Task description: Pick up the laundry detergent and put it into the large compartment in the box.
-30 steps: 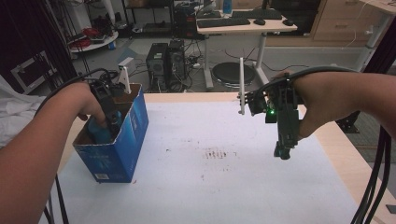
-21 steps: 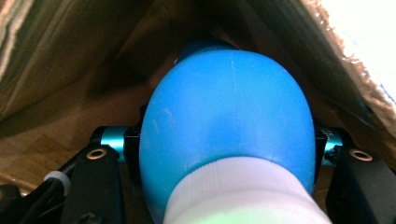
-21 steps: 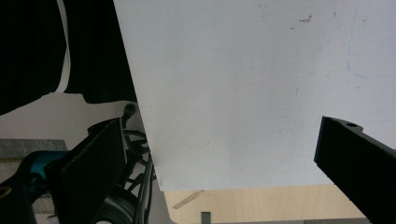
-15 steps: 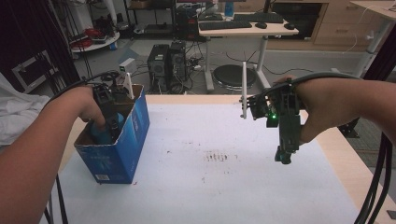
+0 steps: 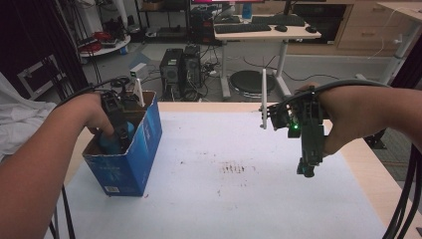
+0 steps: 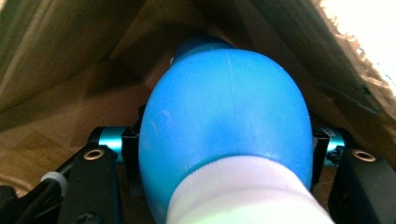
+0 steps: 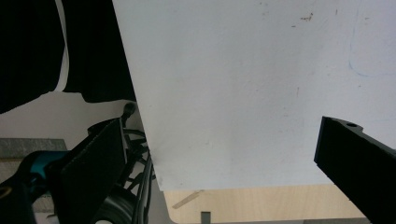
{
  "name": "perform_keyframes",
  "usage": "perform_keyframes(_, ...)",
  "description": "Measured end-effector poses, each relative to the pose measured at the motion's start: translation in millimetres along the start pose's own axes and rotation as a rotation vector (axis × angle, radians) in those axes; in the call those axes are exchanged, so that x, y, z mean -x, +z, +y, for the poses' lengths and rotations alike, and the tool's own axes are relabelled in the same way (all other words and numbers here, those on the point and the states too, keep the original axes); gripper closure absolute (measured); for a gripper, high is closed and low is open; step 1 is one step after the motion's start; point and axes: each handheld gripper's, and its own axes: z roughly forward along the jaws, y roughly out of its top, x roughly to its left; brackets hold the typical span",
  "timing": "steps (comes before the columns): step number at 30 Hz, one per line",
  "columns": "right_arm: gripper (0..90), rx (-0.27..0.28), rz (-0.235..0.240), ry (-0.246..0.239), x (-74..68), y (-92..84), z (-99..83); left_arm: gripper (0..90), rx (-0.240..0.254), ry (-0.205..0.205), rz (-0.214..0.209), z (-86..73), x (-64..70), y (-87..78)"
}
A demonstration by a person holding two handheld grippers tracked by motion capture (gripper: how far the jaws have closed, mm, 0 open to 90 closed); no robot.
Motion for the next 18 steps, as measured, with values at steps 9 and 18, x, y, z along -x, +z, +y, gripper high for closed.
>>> perform_keyframes(9, 1.2, 0.006, -0.004, 0.006, -2.4, -2.5, 0.9, 33.2, -0.006, 0.003, 0.011, -3.1, 2.6, -8.7)
perform_keyframes(18, 1.2, 0.012, -0.012, -0.005, -3.9, -5.6, 0.2, 31.0, 0.015, -0.018, 0.017, -6.6, 8.5, -24.1)
